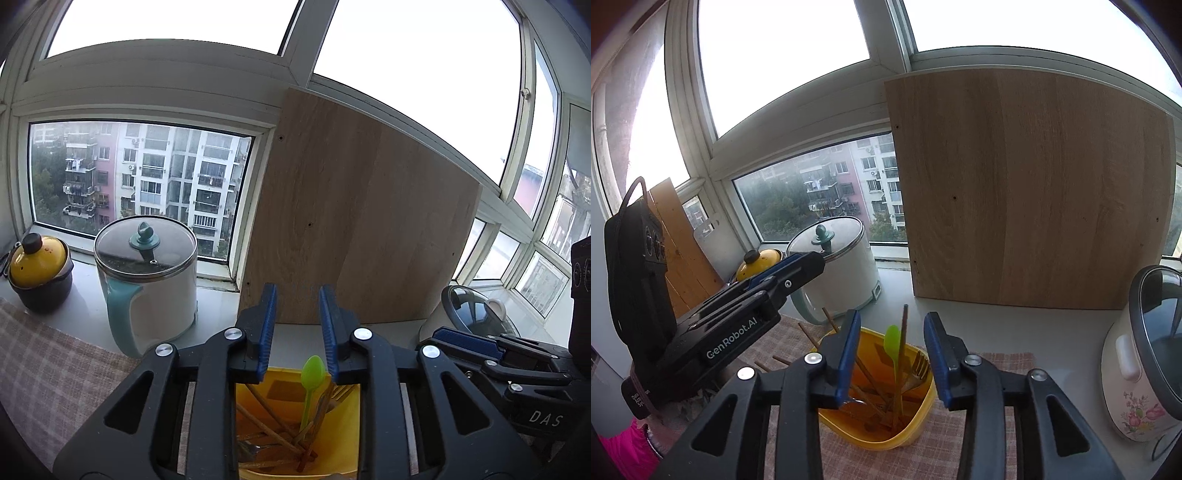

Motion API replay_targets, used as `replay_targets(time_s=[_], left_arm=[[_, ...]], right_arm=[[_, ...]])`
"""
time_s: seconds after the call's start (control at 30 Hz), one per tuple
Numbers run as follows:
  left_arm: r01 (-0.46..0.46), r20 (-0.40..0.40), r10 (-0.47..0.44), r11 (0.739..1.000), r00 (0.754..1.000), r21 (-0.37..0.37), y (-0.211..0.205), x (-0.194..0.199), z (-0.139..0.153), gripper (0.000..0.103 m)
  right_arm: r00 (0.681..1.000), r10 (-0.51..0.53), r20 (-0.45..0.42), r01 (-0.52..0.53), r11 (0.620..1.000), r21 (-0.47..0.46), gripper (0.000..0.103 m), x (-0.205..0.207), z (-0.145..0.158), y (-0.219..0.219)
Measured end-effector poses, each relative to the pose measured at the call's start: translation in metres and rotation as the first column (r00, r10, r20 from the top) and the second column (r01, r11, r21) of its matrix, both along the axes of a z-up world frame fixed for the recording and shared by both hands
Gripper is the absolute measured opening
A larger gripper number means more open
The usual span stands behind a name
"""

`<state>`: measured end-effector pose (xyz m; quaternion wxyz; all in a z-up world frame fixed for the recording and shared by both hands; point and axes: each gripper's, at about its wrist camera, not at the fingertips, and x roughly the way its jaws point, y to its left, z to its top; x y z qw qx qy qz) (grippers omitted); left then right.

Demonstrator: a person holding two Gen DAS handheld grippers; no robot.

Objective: Organize utensils
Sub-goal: 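Move both tools back toward the last chopstick on the cloth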

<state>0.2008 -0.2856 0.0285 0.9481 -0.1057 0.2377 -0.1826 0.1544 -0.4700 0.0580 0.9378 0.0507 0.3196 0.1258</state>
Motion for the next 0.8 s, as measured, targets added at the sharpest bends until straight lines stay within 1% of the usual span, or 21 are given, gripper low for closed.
replay_targets(time_s=[0.1, 0.17, 0.37, 0.4, 0.43, 0.47, 0.5, 0.53, 0.57, 0.63, 0.67, 0.7, 0.8], left_arm=[[0.009, -0.005, -0.009, 1.000, 1.000, 0.013, 0.007, -0.006, 0.003, 0.022], [0.018, -0.011, -0.017, 1.000, 1.000, 0.019, 0.014, -0.011, 0.004, 0.022], [0.067, -0.033, -0.065, 0.997, 0.997, 0.038, 0.041, -0.028, 0.009, 0.023], [0.077, -0.039, -0.075, 0.996, 0.996, 0.046, 0.047, -0.030, 0.010, 0.023], [0.088, -0.044, -0.086, 0.995, 0.995, 0.051, 0.053, -0.034, 0.010, 0.028], [0.100, -0.049, -0.098, 0.993, 0.994, 0.056, 0.060, -0.037, 0.011, 0.034], [0.112, -0.053, -0.109, 0.992, 0.993, 0.062, 0.067, -0.040, 0.011, 0.036], [0.117, -0.058, -0.113, 0.991, 0.992, 0.069, 0.076, -0.043, 0.011, 0.037], [0.119, -0.070, -0.114, 0.990, 0.991, 0.073, 0.085, -0.046, 0.011, 0.037], [0.134, -0.103, -0.125, 0.988, 0.987, 0.081, 0.103, -0.050, 0.008, 0.038], [0.138, -0.112, -0.128, 0.986, 0.986, 0.091, 0.112, -0.052, 0.007, 0.038], [0.135, -0.116, -0.122, 0.985, 0.986, 0.108, 0.122, -0.055, 0.005, 0.038], [0.123, -0.140, -0.101, 0.980, 0.985, 0.156, 0.151, -0.063, -0.002, 0.038]], right_arm=[[1.000, -0.025, -0.003, 0.025, 1.000, 0.005, 0.038, -0.008, -0.001, -0.001], [0.999, -0.043, -0.006, 0.043, 0.999, 0.012, 0.042, -0.013, -0.001, 0.000], [0.995, -0.103, -0.006, 0.103, 0.994, 0.033, 0.061, -0.038, -0.001, 0.006], [0.994, -0.109, -0.005, 0.109, 0.993, 0.039, 0.065, -0.043, 0.000, 0.008], [0.993, -0.115, -0.004, 0.115, 0.992, 0.044, 0.070, -0.048, 0.000, 0.010], [0.993, -0.121, -0.001, 0.120, 0.992, 0.048, 0.071, -0.053, 0.001, 0.013], [0.992, -0.125, 0.003, 0.125, 0.991, 0.049, 0.076, -0.057, 0.001, 0.016], [0.992, -0.128, 0.006, 0.128, 0.991, 0.047, 0.080, -0.062, 0.001, 0.020], [0.991, -0.133, 0.009, 0.133, 0.990, 0.045, 0.083, -0.066, 0.001, 0.024], [0.990, -0.142, 0.013, 0.141, 0.989, 0.047, 0.094, -0.072, 0.001, 0.034], [0.990, -0.142, 0.014, 0.141, 0.989, 0.050, 0.097, -0.075, 0.001, 0.039], [0.990, -0.139, 0.015, 0.138, 0.989, 0.054, 0.102, -0.077, 0.000, 0.045], [0.993, -0.115, 0.014, 0.114, 0.992, 0.061, 0.103, -0.081, -0.005, 0.064]])
